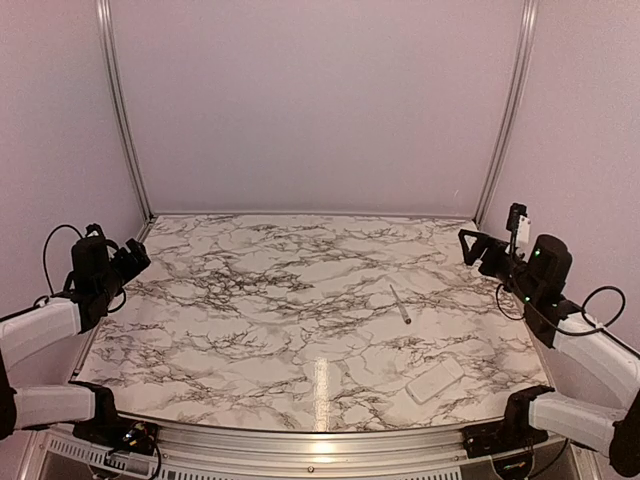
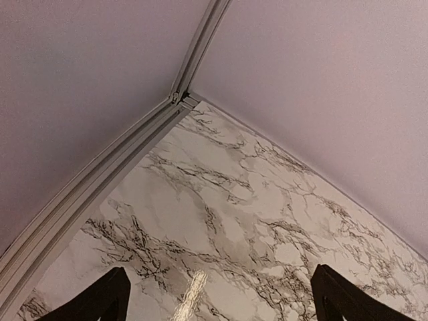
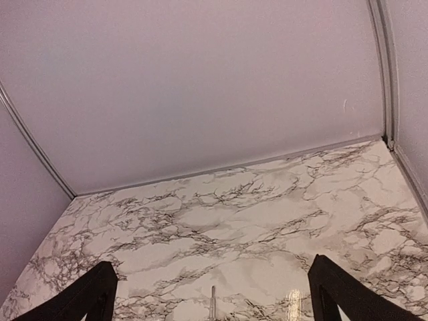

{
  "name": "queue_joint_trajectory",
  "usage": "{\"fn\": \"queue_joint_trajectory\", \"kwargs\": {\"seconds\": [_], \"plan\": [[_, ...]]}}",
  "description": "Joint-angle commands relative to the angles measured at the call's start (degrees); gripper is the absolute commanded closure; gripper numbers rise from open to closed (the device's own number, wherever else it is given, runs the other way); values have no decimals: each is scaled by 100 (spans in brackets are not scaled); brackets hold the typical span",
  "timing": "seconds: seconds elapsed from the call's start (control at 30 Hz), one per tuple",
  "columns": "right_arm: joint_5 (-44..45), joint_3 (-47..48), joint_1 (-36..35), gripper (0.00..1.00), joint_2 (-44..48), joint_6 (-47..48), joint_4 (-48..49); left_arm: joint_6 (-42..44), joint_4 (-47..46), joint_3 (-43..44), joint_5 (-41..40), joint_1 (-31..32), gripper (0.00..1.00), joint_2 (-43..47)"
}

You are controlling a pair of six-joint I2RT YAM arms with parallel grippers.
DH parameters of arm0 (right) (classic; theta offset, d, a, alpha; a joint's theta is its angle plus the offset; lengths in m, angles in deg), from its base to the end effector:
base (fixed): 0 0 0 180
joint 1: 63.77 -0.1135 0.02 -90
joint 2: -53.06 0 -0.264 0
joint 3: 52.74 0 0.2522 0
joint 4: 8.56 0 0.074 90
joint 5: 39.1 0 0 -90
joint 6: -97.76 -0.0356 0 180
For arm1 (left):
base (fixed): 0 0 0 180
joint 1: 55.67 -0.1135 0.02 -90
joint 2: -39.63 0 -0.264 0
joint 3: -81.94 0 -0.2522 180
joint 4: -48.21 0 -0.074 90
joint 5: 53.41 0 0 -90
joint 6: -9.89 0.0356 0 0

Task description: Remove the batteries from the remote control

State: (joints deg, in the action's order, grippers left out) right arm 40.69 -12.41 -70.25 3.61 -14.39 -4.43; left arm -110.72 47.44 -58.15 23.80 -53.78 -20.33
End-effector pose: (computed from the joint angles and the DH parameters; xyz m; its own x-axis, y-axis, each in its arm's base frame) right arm 0.2040 0.0295 0.2646 -0.1881 0.3521 -0.9169 -0.2328 0.8910 0.3899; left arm 0.2275 0.0004 0.2197 -0.1941 -0.4904 -0.8496 -0.3201 0.8503 -0.4177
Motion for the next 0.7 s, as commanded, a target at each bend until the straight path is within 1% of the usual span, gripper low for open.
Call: {"fn": "queue_joint_trajectory", "kwargs": {"seconds": [0.0,0.1,0.2,0.27,0.33,0.4,0.47,0.67], "plan": [[-757,59,-39,2,36,-277,-388,38,401,-178,723,170,1,310],[-479,94,-47,2,26,-525,-905,166,486,-289,813,621,1,641],[-357,261,-87,2,-15,-742,-1586,177,594,-418,516,1286,1,1022],[-362,346,-196,1,-19,-839,-1991,128,518,-606,481,1610,1,1223],[-152,428,-403,2,-38,-1025,-2454,56,435,-747,464,1836,1,1354],[184,618,-609,2,-118,-1239,-3123,39,381,-795,443,2013,1,1361],[408,715,-829,1,-139,-1382,-3581,38,385,-754,425,2211,1,1270],[994,640,-1725,2,-45,-1666,-4332,-93,252,-490,235,2847,1,760]]}}
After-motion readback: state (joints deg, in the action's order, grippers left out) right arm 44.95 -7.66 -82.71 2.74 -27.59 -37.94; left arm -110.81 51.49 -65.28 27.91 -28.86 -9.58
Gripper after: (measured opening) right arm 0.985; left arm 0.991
